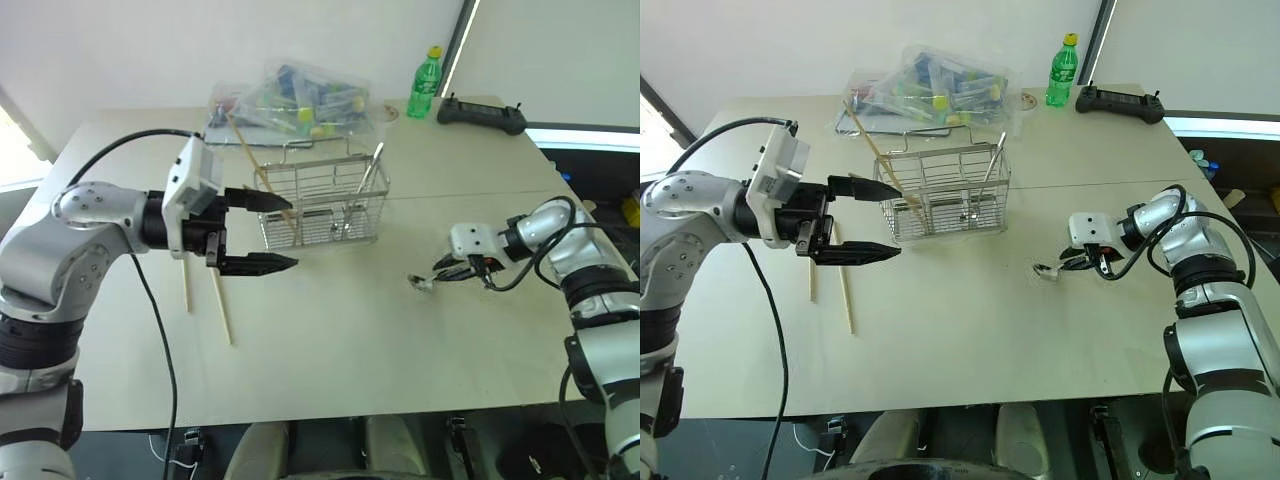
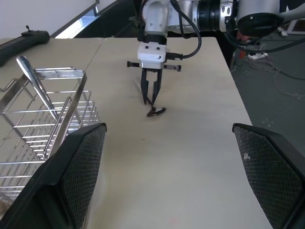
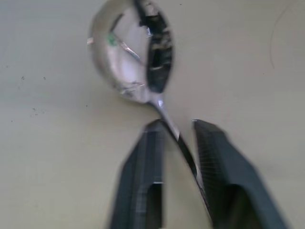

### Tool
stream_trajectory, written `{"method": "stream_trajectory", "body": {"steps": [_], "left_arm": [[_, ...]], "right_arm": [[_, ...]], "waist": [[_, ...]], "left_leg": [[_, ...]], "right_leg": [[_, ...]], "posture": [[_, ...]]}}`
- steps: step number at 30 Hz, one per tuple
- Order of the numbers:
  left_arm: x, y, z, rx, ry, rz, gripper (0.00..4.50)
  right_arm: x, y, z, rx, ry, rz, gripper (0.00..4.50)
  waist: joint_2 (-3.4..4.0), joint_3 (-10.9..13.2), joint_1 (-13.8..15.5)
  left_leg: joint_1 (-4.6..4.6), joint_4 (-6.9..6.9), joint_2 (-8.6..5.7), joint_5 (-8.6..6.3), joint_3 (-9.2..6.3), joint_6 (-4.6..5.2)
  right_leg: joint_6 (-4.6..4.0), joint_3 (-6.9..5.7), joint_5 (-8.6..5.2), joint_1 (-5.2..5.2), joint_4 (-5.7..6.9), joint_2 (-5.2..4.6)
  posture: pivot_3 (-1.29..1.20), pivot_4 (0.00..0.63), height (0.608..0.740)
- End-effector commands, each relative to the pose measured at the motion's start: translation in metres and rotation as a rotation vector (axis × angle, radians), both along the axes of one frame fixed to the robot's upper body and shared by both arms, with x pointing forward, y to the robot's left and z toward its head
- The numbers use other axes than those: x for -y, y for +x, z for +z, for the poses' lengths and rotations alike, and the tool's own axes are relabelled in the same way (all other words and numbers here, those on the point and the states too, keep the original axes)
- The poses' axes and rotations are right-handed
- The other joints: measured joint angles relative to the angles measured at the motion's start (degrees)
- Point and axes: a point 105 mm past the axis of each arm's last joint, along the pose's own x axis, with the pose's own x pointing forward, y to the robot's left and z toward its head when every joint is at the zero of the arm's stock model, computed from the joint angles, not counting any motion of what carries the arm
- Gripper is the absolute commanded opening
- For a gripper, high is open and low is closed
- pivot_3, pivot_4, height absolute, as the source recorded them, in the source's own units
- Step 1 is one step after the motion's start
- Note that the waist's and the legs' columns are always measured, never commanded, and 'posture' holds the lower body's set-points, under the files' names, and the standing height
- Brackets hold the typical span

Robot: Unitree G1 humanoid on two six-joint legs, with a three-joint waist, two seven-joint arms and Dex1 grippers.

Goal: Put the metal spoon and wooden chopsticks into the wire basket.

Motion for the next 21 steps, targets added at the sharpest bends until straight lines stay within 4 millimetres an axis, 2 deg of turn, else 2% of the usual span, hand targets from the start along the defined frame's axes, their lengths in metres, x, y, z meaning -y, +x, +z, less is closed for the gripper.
{"method": "stream_trajectory", "body": {"steps": [1, 10, 18, 21], "left_arm": [[-0.002, -0.006, 0.016, 0.062, -0.010, 0.000, 4.50], [-0.003, -0.003, 0.020, 0.076, -0.016, 0.011, 4.50], [-0.004, 0.003, 0.023, 0.086, -0.022, 0.017, 4.50], [-0.003, 0.005, 0.024, 0.093, -0.026, 0.015, 4.50]], "right_arm": [[0.002, -0.002, -0.005, -0.030, -0.005, -0.011, 0.02], [0.000, 0.001, -0.001, -0.011, 0.019, -0.030, 0.02], [-0.003, -0.001, 0.018, 0.044, 0.097, -0.009, 0.02], [-0.006, -0.006, 0.033, 0.070, 0.140, 0.014, 0.02]], "waist": [[-0.04, 0.0, 0.2], [-0.04, 0.0, 0.1], [-0.03, 0.0, 0.1], [-0.01, 0.0, 0.1]], "left_leg": [[0.01, -0.01, 0.01, 0.00, -0.04, 0.00], [-0.02, -0.02, 0.00, 0.00, -0.09, 0.00], [-0.06, -0.03, 0.00, 0.00, -0.08, 0.00], [-0.09, -0.03, 0.00, 0.00, -0.08, 0.00]], "right_leg": [[0.00, -0.01, 0.00, 0.01, 0.00, 0.05], [0.00, -0.01, -0.01, 0.00, -0.01, 0.07], [0.00, -0.01, -0.01, -0.04, -0.01, 0.07], [0.00, -0.01, 0.00, -0.07, -0.01, 0.06]], "posture": [[0.00, 0.150, 0.734], [0.00, 0.150, 0.734], [0.00, 0.150, 0.734], [0.00, 0.150, 0.734]]}}
